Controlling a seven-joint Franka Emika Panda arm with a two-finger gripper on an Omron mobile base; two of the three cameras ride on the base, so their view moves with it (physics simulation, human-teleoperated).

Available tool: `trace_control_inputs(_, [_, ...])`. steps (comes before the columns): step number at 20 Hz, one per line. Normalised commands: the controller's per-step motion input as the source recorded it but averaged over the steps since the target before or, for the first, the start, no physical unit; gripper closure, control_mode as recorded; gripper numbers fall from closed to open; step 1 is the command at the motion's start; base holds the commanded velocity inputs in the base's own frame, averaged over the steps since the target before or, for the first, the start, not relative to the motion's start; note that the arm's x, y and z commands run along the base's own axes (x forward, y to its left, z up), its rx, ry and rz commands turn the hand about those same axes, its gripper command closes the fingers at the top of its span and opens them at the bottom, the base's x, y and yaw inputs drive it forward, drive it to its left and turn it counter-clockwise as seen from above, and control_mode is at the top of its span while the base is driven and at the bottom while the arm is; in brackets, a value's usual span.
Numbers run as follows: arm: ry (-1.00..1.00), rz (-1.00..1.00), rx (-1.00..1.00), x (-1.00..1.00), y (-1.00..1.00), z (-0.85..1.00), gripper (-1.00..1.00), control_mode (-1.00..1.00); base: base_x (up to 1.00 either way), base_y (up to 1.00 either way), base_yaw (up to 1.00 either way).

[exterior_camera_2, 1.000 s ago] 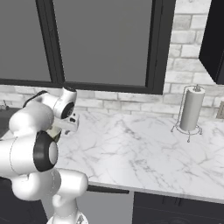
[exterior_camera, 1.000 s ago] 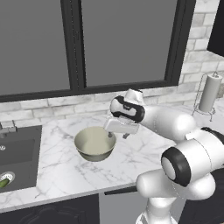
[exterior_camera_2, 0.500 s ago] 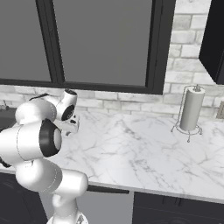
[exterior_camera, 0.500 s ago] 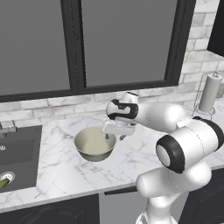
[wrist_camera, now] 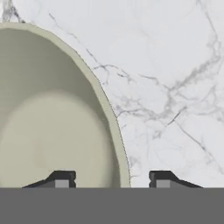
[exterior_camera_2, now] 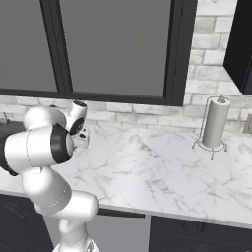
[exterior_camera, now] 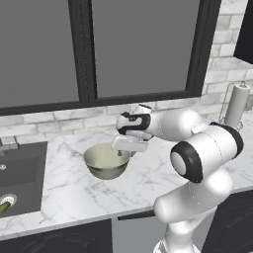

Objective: Clear the mugs and bowl far away from the sink.

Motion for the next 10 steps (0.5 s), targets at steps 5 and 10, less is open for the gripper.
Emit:
trace_control_inputs(5, [0.0, 0.0, 0.0, 0.02, 0.21, -0.23, 1.0, -1.0, 0.0, 0.0, 0.0])
trace_control_inputs(10, [0.0, 0.0, 0.0, 0.0, 0.1, -0.13, 1.0, -1.0, 0.0, 0.0, 0.0])
